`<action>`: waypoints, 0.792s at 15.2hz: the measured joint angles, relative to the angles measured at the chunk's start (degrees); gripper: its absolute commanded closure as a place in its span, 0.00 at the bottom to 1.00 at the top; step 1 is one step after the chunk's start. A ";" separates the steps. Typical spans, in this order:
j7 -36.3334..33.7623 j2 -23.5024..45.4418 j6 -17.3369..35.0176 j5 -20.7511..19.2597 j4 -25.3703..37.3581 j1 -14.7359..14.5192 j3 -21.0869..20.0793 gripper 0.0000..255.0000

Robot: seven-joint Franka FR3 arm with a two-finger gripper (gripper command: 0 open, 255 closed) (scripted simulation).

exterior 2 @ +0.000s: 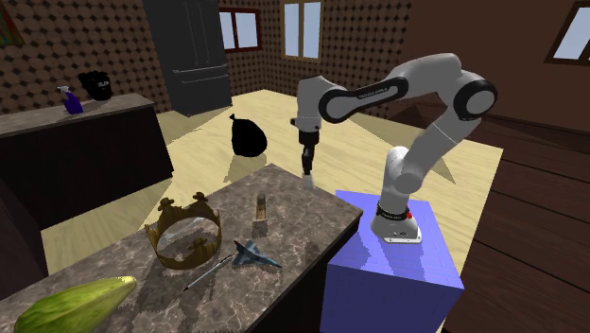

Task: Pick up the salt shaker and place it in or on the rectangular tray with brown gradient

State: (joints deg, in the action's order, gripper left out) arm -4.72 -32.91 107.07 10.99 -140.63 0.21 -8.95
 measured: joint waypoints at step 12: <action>-5.38 28.00 -1.47 -3.97 29.80 0.74 -3.33 1.00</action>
State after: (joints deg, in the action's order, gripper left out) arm -10.09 -4.91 105.59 7.02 -110.83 0.95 -12.28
